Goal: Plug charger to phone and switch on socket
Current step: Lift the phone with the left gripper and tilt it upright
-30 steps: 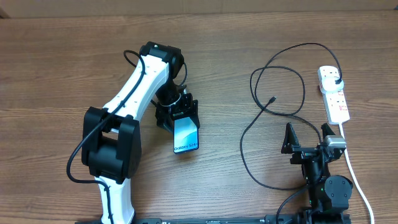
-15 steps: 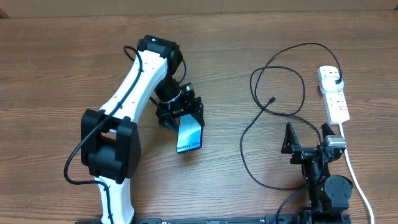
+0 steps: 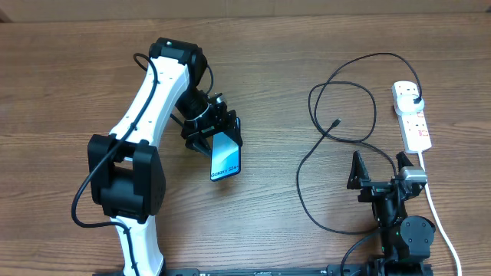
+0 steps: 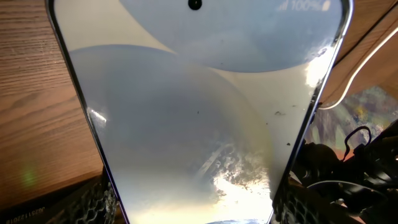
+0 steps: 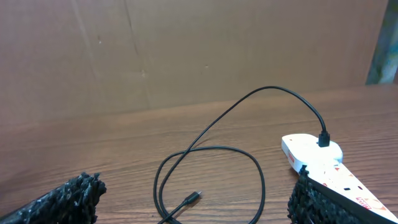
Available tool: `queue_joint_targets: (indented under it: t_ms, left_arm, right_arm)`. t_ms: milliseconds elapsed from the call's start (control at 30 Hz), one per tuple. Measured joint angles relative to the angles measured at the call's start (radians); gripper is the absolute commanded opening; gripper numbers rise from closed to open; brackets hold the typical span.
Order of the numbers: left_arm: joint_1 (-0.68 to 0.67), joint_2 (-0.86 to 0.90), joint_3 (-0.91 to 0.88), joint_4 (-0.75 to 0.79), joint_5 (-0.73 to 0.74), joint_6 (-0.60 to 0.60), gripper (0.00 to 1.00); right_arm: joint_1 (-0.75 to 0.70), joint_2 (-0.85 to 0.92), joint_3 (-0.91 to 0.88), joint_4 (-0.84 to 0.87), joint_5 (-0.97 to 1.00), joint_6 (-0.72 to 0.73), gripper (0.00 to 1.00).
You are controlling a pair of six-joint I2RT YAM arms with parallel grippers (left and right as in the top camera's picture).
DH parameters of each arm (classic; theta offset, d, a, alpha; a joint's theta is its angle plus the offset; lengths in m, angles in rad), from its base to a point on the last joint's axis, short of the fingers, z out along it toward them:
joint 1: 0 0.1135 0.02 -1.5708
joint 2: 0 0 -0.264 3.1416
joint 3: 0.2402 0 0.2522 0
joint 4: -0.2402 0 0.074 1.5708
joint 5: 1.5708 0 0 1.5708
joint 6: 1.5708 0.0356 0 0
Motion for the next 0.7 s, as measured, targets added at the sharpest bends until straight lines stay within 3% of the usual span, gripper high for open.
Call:
queue_joint_targets:
  t_ms: [700]
  left_arm:
    - [0.0, 0.0, 0.0, 0.0, 0.003, 0.0, 0.57]
  right_arm:
    - [0.0, 0.0, 0.0, 0.0, 0.0, 0.0, 1.0]
